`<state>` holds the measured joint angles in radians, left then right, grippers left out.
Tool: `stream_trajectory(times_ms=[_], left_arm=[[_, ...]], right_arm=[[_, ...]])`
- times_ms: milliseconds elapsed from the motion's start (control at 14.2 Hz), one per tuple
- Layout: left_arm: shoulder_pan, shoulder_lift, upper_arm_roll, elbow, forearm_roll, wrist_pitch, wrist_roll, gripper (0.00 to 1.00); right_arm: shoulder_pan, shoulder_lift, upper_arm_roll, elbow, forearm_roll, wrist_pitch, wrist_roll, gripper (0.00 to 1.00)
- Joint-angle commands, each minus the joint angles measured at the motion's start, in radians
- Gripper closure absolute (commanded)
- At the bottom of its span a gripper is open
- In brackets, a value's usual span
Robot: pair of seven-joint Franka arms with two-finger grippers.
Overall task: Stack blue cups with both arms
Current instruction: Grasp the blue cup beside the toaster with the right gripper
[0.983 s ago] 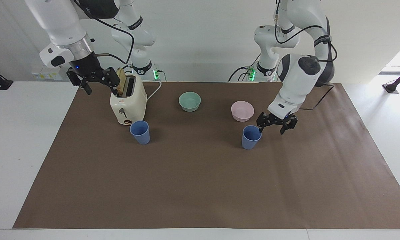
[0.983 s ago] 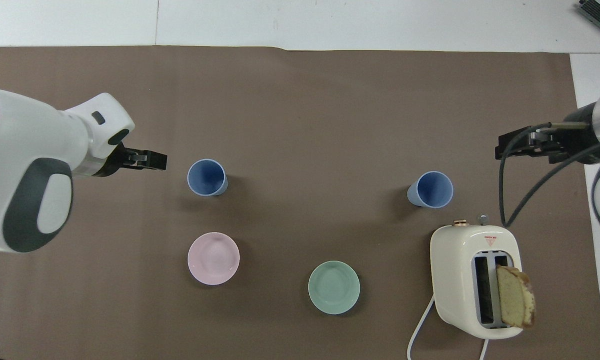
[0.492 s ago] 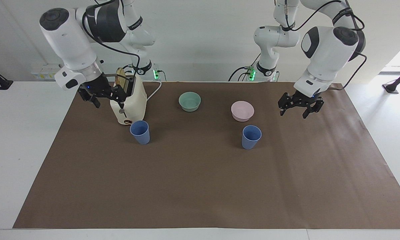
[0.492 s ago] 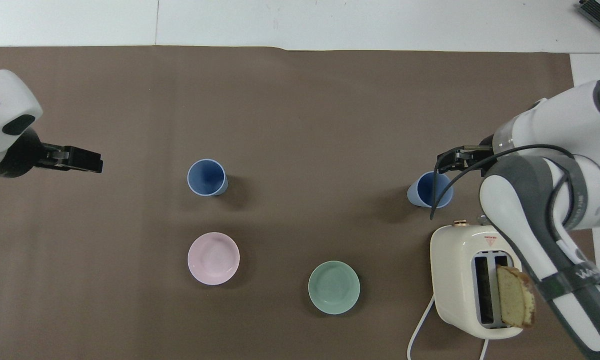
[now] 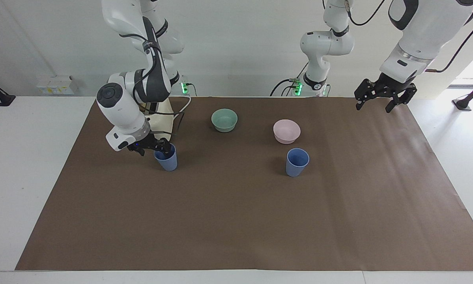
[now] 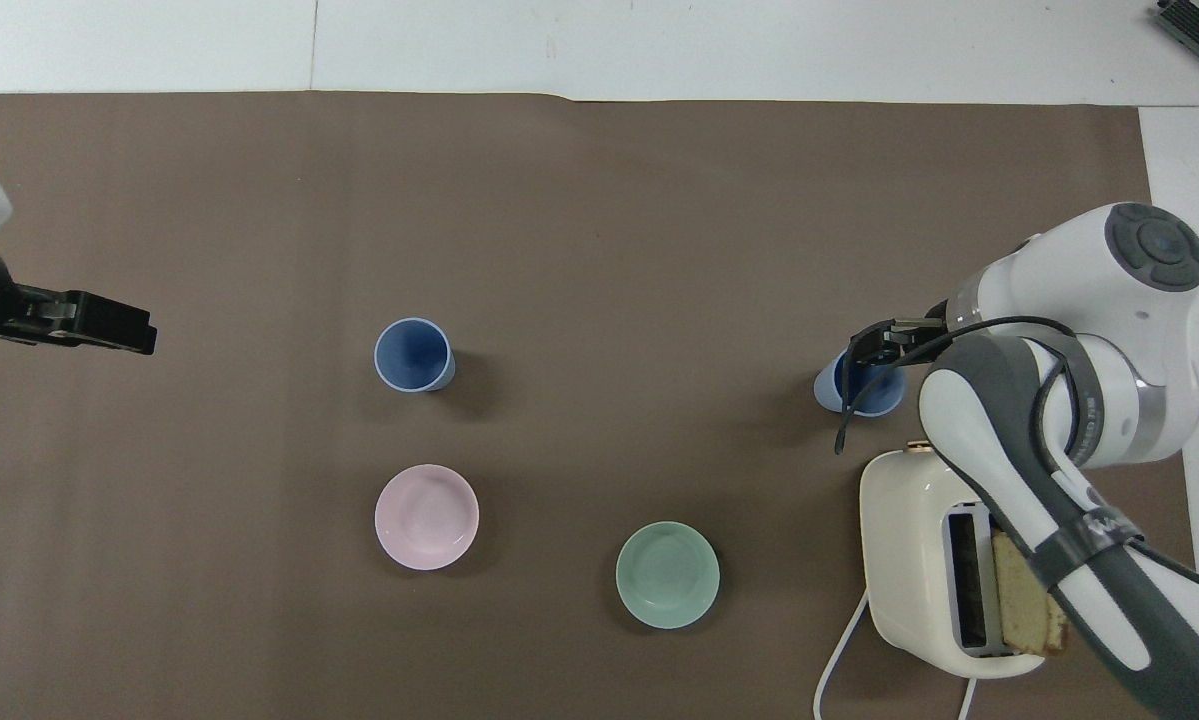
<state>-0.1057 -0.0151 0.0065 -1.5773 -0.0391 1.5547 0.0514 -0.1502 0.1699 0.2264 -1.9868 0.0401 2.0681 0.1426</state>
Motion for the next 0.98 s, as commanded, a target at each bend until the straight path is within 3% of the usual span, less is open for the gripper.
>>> stream_trajectory(times_ms=[0, 70, 140, 211, 281, 702, 913], left_arm=[[0.014, 0.024, -0.01, 0.04, 0.019, -0.038, 0.015, 0.0], [0.014, 0.023, -0.01, 0.04, 0.021, -0.036, 0.015, 0.0], [0.014, 0.021, -0.01, 0.04, 0.021, -0.035, 0.015, 0.0], [0.014, 0.021, -0.01, 0.039, 0.021, -0.035, 0.015, 0.0], [0.012, 0.018, -0.01, 0.039, 0.019, -0.033, 0.015, 0.0], [0.014, 0.015, -0.01, 0.031, 0.013, -0.019, 0.013, 0.0], [0.012, 0.012, -0.011, 0.028, 0.008, -0.022, 0.008, 0.0]], right_arm=[[-0.002, -0.001, 0.002, -0.03, -0.005, 0.029, -0.001, 0.0], [0.0, 0.012, 0.002, -0.029, -0.015, 0.038, -0.018, 0.0], [-0.002, 0.017, 0.002, -0.021, -0.034, 0.041, -0.047, 0.27], [0.006, 0.016, 0.002, -0.021, -0.034, 0.041, -0.046, 0.75], [0.023, 0.017, 0.002, -0.018, -0.037, 0.038, -0.051, 1.0], [0.028, 0.045, 0.004, 0.057, -0.037, 0.006, -0.055, 1.0], [0.029, 0.045, 0.008, 0.173, -0.032, -0.127, -0.054, 1.0]])
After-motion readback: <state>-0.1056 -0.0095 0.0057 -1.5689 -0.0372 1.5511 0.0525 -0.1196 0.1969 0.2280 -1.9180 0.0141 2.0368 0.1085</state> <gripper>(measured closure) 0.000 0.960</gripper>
